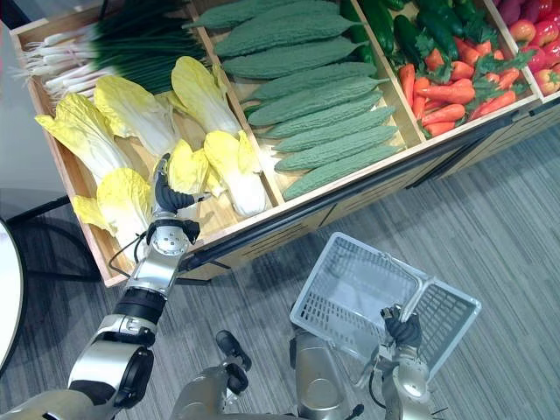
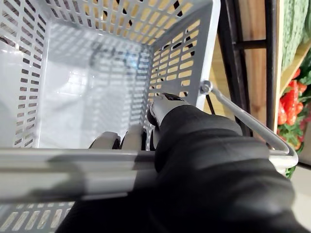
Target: Pick vegetable in the basket
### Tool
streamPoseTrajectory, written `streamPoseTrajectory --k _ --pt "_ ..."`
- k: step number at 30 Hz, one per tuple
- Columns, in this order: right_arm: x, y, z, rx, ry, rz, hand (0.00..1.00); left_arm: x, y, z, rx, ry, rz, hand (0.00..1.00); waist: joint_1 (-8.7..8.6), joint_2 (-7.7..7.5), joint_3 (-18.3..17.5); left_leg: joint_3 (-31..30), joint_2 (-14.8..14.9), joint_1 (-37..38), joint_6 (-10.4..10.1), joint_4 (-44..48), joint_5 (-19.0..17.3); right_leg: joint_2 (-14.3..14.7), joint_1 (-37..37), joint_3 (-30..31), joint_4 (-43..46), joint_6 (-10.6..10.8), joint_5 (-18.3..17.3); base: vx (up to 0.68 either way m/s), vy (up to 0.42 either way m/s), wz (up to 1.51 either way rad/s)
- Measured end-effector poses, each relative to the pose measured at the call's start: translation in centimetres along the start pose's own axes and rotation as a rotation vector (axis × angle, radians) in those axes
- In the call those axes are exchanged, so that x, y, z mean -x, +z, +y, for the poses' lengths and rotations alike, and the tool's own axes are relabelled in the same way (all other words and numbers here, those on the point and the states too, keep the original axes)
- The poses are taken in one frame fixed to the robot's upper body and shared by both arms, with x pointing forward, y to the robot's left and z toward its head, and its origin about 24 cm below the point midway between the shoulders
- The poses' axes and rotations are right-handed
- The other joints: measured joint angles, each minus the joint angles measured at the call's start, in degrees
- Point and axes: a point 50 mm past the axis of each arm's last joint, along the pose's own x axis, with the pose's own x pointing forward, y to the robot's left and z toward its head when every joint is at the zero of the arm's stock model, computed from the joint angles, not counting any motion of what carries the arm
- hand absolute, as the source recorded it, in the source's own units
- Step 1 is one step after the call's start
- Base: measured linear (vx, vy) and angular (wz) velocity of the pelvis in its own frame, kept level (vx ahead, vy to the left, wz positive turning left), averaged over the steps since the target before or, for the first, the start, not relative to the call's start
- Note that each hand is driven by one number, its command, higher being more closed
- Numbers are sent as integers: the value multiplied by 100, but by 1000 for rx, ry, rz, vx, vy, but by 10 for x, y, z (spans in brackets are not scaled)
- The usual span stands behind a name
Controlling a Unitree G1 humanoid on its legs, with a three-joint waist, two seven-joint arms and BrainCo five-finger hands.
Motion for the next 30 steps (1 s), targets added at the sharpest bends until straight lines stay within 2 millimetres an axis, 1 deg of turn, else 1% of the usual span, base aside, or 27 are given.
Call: streamPoseTrajectory --k 1,3,4,6,8,11,17,20,22,24,27,29,30 --pt "0 0 2 -3 19 -7 100 -4 3 1 -87 -16 -23 100 3 -1 12 6 -3 -11 5 8 -3 -6 -13 4 5 -3 4 0 0 0" --pt "0 3 5 -15 32 -18 100 -10 10 1 -183 -43 -57 100 13 3 50 7 -2 -17 20 34 -14 -13 -14 6 15 -4 5 0 0 0" --pt "0 8 6 -28 40 -41 100 -15 19 3 -233 -50 -91 100 36 6 124 12 9 -32 32 105 -43 -19 -16 18 29 -3 5 0 0 0" --pt "0 14 8 -35 58 -64 100 -20 28 6 -280 -54 -124 100 66 10 178 25 11 -44 34 117 -46 -19 -28 33 22 -1 22 7 -14 -4" --pt "0 18 9 -40 68 -81 100 -27 40 11 -326 -68 -164 100 133 10 249 28 13 -49 34 123 -46 -19 -31 35 19 -1 27 0 0 0" --pt "0 18 9 -43 68 -82 100 -30 41 15 -358 -89 -178 100 134 10 249 27 11 -51 29 120 -51 -19 -29 35 7 -1 27 29 -9 -1" --pt "-1 19 9 -51 64 -88 100 -29 44 14 -345 -106 -187 100 132 24 257 -12 -3 -50 31 117 -49 -36 -10 -1 6 0 27 38 -12 3" --pt "-1 23 7 -54 56 -102 100 -23 51 13 -316 -110 -233 100 123 53 274 -105 -27 -42 34 117 -47 -61 38 -60 1 2 25 12 -17 11" --pt "-3 25 5 -56 45 -110 100 -11 54 10 -288 -111 -288 100 123 55 275 -158 -49 -6 36 99 -46 -72 86 -79 -8 3 25 5 -22 6" --pt "-5 28 2 -59 30 -121 100 -5 58 13 -257 -86 -320 100 119 67 269 -183 -88 10 38 79 -44 -89 104 -81 -9 5 25 0 -7 5" --pt "-6 22 -4 -55 7 -98 100 10 63 16 -180 -50 -376 100 84 109 266 -310 -123 127 39 57 -44 -110 283 -140 -76 27 29 19 -7 11" --pt "-7 21 -9 -55 -16 -92 100 20 68 18 -114 -31 -412 100 80 170 232 -384 -179 161 41 17 -43 -115 347 -194 -97 45 17 18 -5 16" --pt "-9 21 -13 -53 -30 -88 100 26 69 18 -76 -15 -420 100 71 228 199 -434 -209 194 63 -40 -24 -114 396 -219 -134 52 17 18 6 13"
